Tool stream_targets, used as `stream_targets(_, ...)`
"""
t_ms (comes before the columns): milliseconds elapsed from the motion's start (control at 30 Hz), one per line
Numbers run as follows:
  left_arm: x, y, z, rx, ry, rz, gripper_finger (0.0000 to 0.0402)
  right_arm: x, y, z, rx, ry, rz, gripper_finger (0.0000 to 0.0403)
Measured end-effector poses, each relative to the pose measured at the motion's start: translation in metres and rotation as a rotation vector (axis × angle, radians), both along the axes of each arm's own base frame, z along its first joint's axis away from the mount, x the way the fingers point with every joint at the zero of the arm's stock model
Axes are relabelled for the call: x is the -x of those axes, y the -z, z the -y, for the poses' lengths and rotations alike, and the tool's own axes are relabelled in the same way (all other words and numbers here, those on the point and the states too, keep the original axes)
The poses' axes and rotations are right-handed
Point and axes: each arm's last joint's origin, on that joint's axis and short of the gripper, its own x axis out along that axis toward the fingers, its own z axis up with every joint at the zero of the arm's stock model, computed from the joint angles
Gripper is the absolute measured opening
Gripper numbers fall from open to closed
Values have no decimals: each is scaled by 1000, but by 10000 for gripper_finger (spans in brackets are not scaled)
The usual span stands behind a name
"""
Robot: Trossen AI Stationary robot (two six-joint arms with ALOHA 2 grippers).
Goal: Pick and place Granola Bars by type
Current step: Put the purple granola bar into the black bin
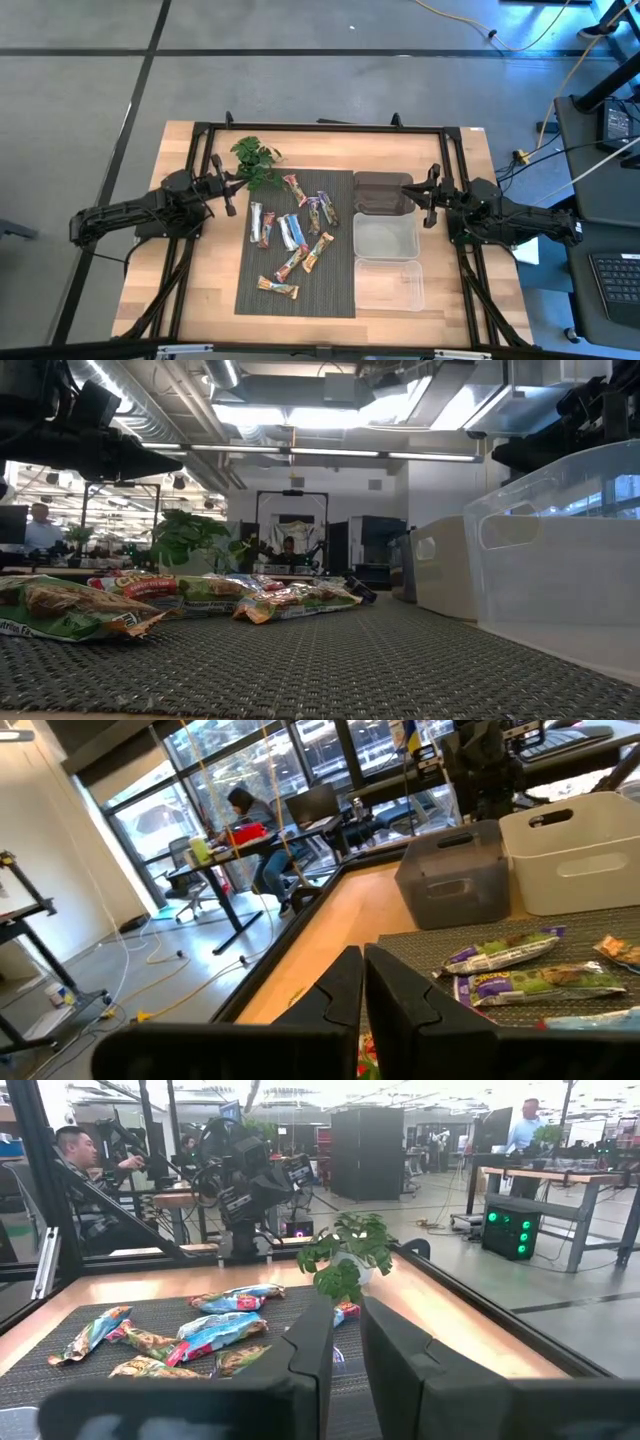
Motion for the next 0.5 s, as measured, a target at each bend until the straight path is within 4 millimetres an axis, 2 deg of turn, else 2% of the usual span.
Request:
stream_targets(233, 0, 0, 1, 93, 39, 35, 18, 0, 0, 0, 22, 1, -4, 60)
stream_targets(500, -1, -1, 2, 96, 58, 41, 18, 0, 0, 0, 25, 1, -5, 60)
